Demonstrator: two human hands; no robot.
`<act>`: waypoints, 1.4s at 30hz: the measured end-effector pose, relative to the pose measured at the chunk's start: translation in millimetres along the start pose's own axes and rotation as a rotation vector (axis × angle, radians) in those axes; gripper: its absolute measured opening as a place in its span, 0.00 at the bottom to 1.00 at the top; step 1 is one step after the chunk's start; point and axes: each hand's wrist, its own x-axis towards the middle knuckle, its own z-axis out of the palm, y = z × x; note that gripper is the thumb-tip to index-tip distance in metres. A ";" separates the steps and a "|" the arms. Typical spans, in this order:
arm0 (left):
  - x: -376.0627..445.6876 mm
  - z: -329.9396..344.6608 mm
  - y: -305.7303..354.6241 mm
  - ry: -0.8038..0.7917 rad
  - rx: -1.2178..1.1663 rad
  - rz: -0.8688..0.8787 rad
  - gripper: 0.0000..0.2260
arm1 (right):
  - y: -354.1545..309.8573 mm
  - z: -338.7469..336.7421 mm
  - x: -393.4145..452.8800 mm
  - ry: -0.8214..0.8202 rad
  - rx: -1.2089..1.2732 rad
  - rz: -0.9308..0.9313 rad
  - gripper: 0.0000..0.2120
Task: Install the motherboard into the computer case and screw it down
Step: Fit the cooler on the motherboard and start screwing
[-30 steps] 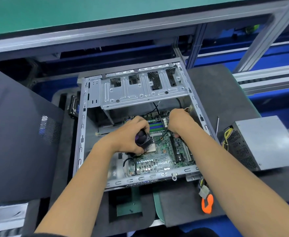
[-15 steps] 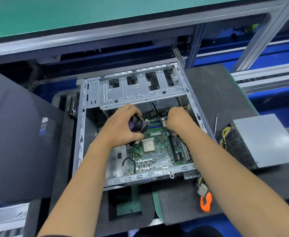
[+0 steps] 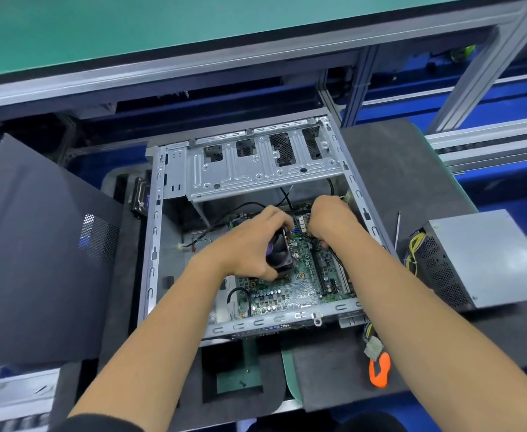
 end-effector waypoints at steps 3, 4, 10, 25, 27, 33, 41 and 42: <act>4.5 4.5 0.1 -0.015 -0.092 -0.048 0.40 | 0.1 -1.6 0.1 -0.012 -0.008 -0.006 0.13; 5.9 6.5 1.1 -0.028 -0.103 -0.054 0.40 | 0.2 -1.7 0.7 -0.013 -0.009 -0.011 0.14; 13.0 16.3 2.2 -0.077 0.030 -0.018 0.42 | 0.3 -1.1 1.9 -0.021 -0.031 -0.036 0.12; 5.9 19.2 4.0 -0.089 0.185 -0.128 0.48 | 3.7 -0.4 3.7 -0.051 0.014 -0.052 0.14; 4.8 21.8 3.7 -0.117 0.164 -0.138 0.47 | 4.0 1.7 4.2 -0.038 0.032 -0.062 0.13; 16.7 15.5 5.5 -0.117 0.159 -0.127 0.44 | 6.1 4.2 6.8 -0.026 0.093 -0.086 0.13; 9.9 20.9 6.0 -0.110 0.129 -0.199 0.44 | 6.4 3.7 5.9 -0.027 0.106 -0.094 0.13; 9.7 20.2 6.8 -0.114 0.131 -0.207 0.44 | 6.5 4.0 6.0 -0.024 0.107 -0.095 0.12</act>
